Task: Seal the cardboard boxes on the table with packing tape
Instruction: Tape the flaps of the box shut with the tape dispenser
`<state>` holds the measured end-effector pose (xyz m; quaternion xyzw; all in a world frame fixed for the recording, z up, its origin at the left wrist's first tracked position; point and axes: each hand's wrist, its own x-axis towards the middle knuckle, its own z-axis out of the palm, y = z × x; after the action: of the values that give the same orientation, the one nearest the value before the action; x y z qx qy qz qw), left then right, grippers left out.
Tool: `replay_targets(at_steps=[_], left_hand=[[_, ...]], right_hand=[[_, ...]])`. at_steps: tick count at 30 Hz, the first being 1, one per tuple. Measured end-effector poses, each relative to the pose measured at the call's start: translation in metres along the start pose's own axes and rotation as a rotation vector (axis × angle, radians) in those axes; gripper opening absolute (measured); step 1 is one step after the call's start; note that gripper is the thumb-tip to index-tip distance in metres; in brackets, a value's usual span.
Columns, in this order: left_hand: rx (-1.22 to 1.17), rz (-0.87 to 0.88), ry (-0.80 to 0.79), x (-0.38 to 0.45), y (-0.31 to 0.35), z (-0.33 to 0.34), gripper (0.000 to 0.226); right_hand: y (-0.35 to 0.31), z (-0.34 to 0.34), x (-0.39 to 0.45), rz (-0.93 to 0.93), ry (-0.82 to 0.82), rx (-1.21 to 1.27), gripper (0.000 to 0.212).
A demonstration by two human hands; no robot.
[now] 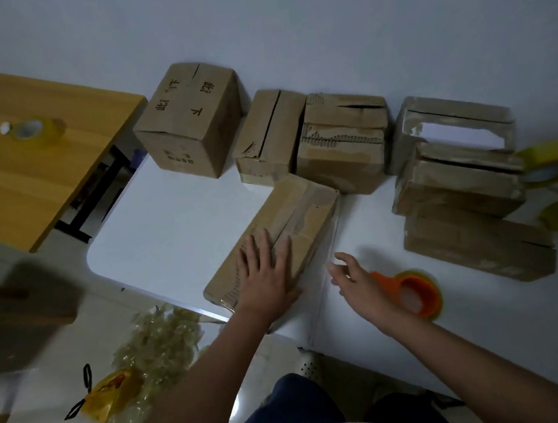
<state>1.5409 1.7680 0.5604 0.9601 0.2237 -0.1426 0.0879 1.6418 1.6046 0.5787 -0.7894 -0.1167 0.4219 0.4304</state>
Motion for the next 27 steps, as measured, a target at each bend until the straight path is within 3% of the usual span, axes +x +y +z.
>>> replay_targets(at_steps=[4,7,10,12,17,20,23,27], left_hand=[[0.123,0.101,-0.001,-0.003,-0.05,-0.005,0.093],[0.115,0.032,0.042,-0.008,-0.083,-0.02,0.093],[-0.052,-0.011,0.046,-0.01,-0.073,-0.024,0.065],[-0.17,-0.048,0.021,-0.01,-0.055,-0.02,0.079],[-0.213,-0.207,0.016,-0.005,-0.041,-0.005,0.068],[-0.186,-0.192,0.025,-0.009,-0.043,0.002,0.07],[-0.208,-0.182,0.03,-0.013,-0.044,0.006,0.073],[-0.214,-0.137,0.035,-0.012,-0.047,0.01,0.084]], right_hand=[[-0.001,-0.02,0.006,-0.05,0.109,-0.047,0.05],[-0.007,-0.02,0.016,-0.055,0.16,-0.042,0.056],[-0.019,-0.011,0.028,-0.064,0.108,-0.016,0.06],[-0.026,-0.003,0.028,-0.041,0.034,-0.025,0.056],[-0.004,0.012,0.017,-0.001,-0.142,0.061,0.035],[0.003,0.009,0.024,-0.026,-0.025,0.019,0.022],[-0.017,0.003,0.033,-0.067,0.095,-0.089,0.04],[-0.048,0.008,0.046,-0.12,-0.036,-0.137,0.052]])
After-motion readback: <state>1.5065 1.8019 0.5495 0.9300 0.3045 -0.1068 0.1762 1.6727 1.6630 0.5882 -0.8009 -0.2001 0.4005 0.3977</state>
